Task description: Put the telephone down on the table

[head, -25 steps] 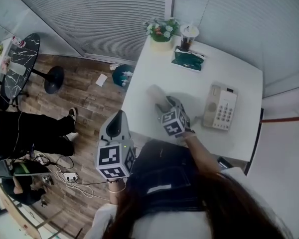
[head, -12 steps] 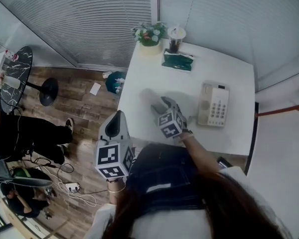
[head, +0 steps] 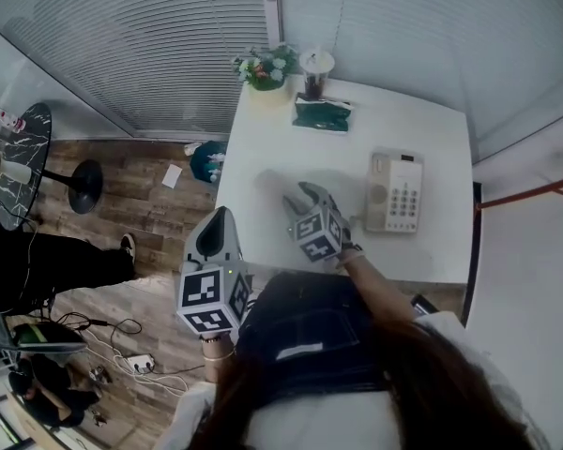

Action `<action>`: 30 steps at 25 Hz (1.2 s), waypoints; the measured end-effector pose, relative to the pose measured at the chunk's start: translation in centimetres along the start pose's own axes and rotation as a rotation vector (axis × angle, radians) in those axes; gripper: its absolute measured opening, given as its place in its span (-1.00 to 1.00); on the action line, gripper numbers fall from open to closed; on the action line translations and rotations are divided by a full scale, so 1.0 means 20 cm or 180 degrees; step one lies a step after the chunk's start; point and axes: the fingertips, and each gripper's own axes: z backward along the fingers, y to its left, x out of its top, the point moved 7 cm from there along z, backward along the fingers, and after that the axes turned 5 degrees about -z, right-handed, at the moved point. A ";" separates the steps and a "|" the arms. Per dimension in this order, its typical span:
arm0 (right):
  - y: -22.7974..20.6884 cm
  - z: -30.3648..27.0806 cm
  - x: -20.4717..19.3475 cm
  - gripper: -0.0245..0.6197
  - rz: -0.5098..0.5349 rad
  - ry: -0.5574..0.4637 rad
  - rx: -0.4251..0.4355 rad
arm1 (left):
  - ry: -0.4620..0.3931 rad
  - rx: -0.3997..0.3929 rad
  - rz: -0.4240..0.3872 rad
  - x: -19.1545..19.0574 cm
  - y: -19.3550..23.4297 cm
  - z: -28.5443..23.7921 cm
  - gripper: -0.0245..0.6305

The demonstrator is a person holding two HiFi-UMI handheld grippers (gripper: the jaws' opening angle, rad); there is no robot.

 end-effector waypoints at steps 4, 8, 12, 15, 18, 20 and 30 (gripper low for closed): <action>-0.03 0.03 0.00 -0.42 -0.0028 -0.0036 -0.0111 | 0.0006 -0.0071 -0.0020 0.01 -0.02 -0.02 -0.93; -0.08 0.07 0.00 -0.50 -0.0080 -0.0077 -0.0218 | -0.0018 -0.0129 -0.0067 0.02 -0.04 -0.05 -0.93; -0.12 0.10 0.00 -0.50 -0.0145 -0.0083 -0.0300 | -0.0020 -0.0198 -0.0097 0.03 -0.07 -0.08 -0.93; -0.15 0.12 -0.02 -0.58 -0.0213 -0.0090 -0.0365 | -0.0015 -0.0257 -0.0129 0.05 -0.10 -0.10 -0.93; -0.17 0.14 -0.02 -0.58 -0.0258 -0.0102 -0.0384 | 0.0008 -0.0314 -0.0165 0.06 -0.13 -0.12 -0.93; -0.19 0.15 -0.03 -0.59 -0.0292 -0.0110 -0.0384 | -0.0011 -0.0329 -0.0208 0.07 -0.14 -0.13 -0.93; -0.32 0.20 -0.04 -0.76 -0.0383 -0.0201 -0.0526 | -0.0011 -0.0432 -0.0323 0.11 -0.22 -0.22 -0.93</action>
